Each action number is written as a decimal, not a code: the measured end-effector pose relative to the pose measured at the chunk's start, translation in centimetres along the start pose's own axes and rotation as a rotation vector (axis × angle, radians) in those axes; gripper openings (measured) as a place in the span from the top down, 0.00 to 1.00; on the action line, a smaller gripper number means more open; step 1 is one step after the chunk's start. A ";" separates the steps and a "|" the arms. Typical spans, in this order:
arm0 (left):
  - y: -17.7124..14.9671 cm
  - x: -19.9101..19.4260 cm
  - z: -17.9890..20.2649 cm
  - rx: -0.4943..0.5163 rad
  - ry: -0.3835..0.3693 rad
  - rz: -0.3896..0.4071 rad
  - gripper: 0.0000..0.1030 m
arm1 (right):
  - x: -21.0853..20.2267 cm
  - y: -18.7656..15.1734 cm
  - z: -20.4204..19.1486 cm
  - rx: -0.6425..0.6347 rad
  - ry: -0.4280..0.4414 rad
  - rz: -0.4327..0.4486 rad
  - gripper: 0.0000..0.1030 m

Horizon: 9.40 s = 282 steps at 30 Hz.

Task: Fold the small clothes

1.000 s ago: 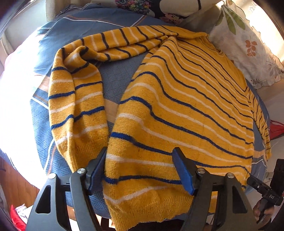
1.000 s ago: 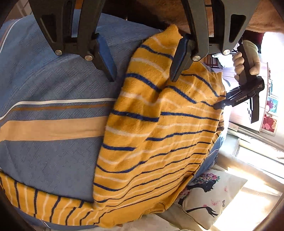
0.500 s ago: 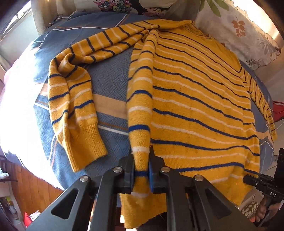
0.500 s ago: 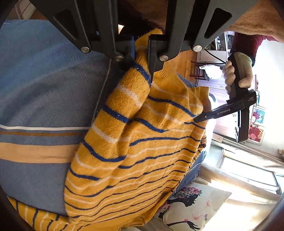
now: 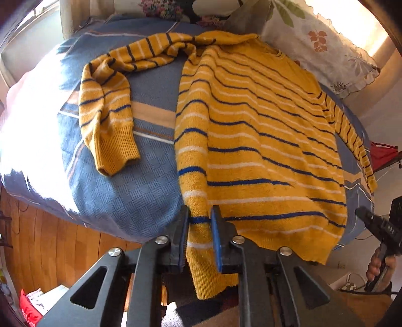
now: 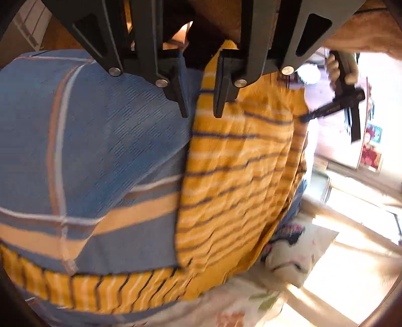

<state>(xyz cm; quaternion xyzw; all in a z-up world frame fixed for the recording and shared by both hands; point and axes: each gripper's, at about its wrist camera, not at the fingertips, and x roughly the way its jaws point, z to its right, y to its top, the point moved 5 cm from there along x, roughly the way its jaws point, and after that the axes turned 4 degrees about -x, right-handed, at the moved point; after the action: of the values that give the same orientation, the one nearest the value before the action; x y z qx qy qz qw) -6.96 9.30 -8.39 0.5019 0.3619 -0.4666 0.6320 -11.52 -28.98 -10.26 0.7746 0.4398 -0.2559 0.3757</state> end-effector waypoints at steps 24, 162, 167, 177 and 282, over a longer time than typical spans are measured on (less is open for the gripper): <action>5.7 -0.7 4.5 -0.012 -0.043 0.071 0.60 | -10.5 15.4 20.8 0.565 -0.246 0.579 0.91; 25.5 -4.4 -32.5 -0.410 -0.038 0.317 0.93 | 38.4 27.6 -41.3 -0.862 -0.364 -0.079 0.45; 25.4 -5.6 -29.0 -0.353 -0.083 0.313 0.93 | 33.2 23.8 -36.2 -0.706 -0.286 -0.086 0.44; 25.0 -5.5 -11.5 -0.091 -0.226 0.205 0.93 | 24.9 18.6 -21.2 -0.279 -0.264 -0.028 0.44; 21.8 9.6 -0.2 -0.121 -0.269 -0.018 0.96 | 27.0 28.9 -21.4 -0.487 -0.286 -0.003 0.80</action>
<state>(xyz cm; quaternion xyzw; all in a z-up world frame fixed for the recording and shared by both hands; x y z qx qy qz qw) 16.78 8.59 -10.88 0.3926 0.3058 -0.5126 0.6997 28.17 -8.07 -6.96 0.6169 0.4319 -0.2502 0.6085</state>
